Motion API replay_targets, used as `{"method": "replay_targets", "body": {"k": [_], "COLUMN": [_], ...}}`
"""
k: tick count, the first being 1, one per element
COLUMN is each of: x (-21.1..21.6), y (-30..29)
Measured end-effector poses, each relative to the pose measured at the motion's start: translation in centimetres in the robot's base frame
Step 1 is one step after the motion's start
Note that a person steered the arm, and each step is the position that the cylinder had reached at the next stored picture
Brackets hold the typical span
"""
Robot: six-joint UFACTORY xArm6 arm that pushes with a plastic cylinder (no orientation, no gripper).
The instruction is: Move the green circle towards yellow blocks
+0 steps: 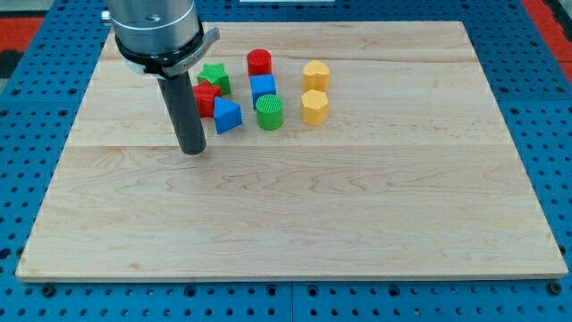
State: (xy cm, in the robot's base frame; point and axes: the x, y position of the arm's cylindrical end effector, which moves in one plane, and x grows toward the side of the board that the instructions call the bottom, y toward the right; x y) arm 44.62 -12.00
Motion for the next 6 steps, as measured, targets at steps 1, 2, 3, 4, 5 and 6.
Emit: {"method": "replay_targets", "body": {"k": [1,2,3,4,5,6], "x": [1.1,1.1,0.5,-1.2,-2.6,-3.6], "y": [2.2,3.4,3.9,4.0,4.6,5.7]}}
